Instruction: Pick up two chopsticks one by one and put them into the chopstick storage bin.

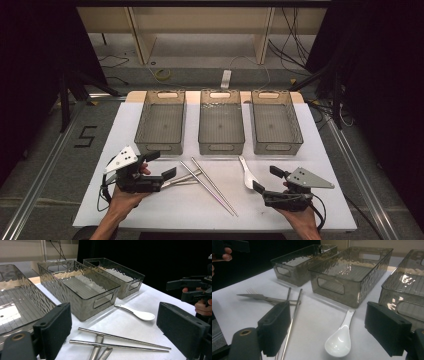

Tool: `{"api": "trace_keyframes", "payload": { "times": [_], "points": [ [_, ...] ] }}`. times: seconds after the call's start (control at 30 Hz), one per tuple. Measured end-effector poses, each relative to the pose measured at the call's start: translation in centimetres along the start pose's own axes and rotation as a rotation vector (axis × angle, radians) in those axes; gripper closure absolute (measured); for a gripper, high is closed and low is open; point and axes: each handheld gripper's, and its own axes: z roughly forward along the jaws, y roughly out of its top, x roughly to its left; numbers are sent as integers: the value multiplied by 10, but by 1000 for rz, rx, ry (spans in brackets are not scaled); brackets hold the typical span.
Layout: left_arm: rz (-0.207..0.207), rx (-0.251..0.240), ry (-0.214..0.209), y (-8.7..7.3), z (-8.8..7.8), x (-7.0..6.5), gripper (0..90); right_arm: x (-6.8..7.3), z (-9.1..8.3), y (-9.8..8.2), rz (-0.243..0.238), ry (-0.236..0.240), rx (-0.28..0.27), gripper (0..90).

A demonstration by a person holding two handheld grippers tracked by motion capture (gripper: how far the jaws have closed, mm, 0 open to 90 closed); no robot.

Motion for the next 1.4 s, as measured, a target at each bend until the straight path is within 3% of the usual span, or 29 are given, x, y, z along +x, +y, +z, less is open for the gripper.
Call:
{"api": "trace_keyframes", "payload": {
  "times": [0.5, 0.73, 1.0, 1.4],
  "points": [
    [2, 1, 4, 0, 0, 1, 121, 4, 3, 2, -19, -1, 47, 239],
    [1, 0, 5, 0, 0, 1, 120, 10, 7, 10, -43, 49, 86, 271],
    [-4, -7, 10, 0, 0, 1, 121, 13, 18, 25, -63, 54, 176, 304],
    [-1, -9, 11, 1, -2, 2, 120, 24, 56, 51, -85, 87, 317, 346]
  ]
}}
